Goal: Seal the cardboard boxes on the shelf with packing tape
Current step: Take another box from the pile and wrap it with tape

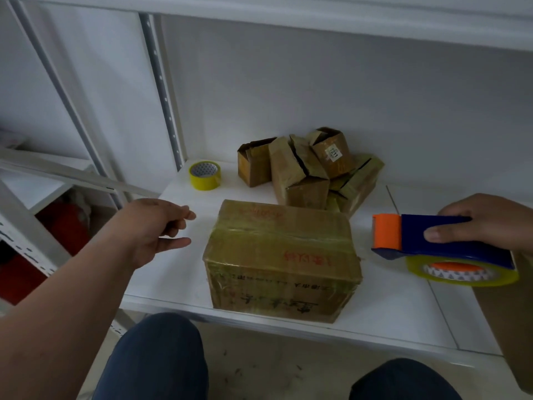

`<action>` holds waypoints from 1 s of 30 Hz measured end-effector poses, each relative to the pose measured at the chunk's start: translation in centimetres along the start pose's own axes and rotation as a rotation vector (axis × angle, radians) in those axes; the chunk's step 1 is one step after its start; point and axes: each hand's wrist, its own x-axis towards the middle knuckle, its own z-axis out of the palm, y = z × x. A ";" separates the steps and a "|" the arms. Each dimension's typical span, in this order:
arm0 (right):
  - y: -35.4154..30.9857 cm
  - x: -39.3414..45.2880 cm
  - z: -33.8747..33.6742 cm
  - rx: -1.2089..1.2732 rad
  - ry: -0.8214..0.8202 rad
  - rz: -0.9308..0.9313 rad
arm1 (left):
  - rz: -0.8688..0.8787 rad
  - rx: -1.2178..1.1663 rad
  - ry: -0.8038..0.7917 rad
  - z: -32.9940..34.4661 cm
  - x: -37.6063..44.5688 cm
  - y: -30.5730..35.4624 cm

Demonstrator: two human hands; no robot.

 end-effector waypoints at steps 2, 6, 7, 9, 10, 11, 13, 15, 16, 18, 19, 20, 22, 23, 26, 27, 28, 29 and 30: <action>0.1 0.6 -0.2 -0.012 -0.018 -0.003 | -0.008 -0.011 0.003 0.2 0.0 -0.3; 0.2 1.6 0.0 -0.047 -0.053 0.013 | -0.044 0.001 0.034 0.7 0.0 -1.4; 0.2 1.9 0.3 -0.057 -0.065 0.023 | -0.063 0.014 0.042 0.9 0.0 -1.9; 0.3 2.5 1.1 -0.064 -0.090 0.044 | -0.106 0.033 0.041 1.6 -0.2 -3.0; 0.4 2.8 1.6 -0.060 -0.106 0.051 | -0.119 0.039 0.037 2.1 -0.3 -3.6; 0.6 3.1 2.0 -0.050 -0.122 0.054 | -0.128 0.047 0.030 2.6 -0.5 -4.1; 1.1 3.6 2.8 -0.010 -0.136 0.058 | -0.128 0.068 0.025 3.5 -0.8 -4.6; 1.7 3.9 3.4 0.041 -0.133 0.069 | -0.131 0.134 0.007 3.9 -0.9 -4.7; 1.9 4.0 3.7 0.065 -0.134 0.076 | -0.144 0.193 -0.006 3.8 -0.8 -4.7; 2.4 4.1 4.2 0.108 -0.131 0.085 | -0.172 0.306 -0.038 3.5 -0.7 -4.9; 2.6 4.1 4.5 0.127 -0.128 0.088 | -0.178 0.352 -0.059 3.4 -0.7 -5.0; 2.8 4.1 4.7 0.146 -0.121 0.092 | -0.172 0.396 -0.080 3.3 -0.7 -4.9; 3.1 4.2 5.3 0.174 -0.093 0.104 | -0.128 0.436 -0.091 3.3 0.1 -4.4; 3.2 4.2 5.5 0.187 -0.079 0.108 | -0.104 0.414 -0.076 3.3 0.4 -4.0; 3.5 4.3 5.9 0.197 -0.054 0.110 | 0.133 0.316 0.095 3.6 1.1 -2.0; 3.6 4.4 6.0 0.195 -0.049 0.108 | 0.261 0.356 0.091 4.3 0.4 -1.3; 3.8 4.4 6.1 0.192 -0.046 0.105 | 0.399 0.482 0.035 5.1 -0.3 -0.9; 3.8 4.5 6.2 0.191 -0.047 0.100 | 0.497 0.689 -0.066 6.2 -1.2 -0.7; 3.8 4.5 6.2 0.194 -0.050 0.095 | 0.525 0.968 -0.182 7.5 -2.3 -0.6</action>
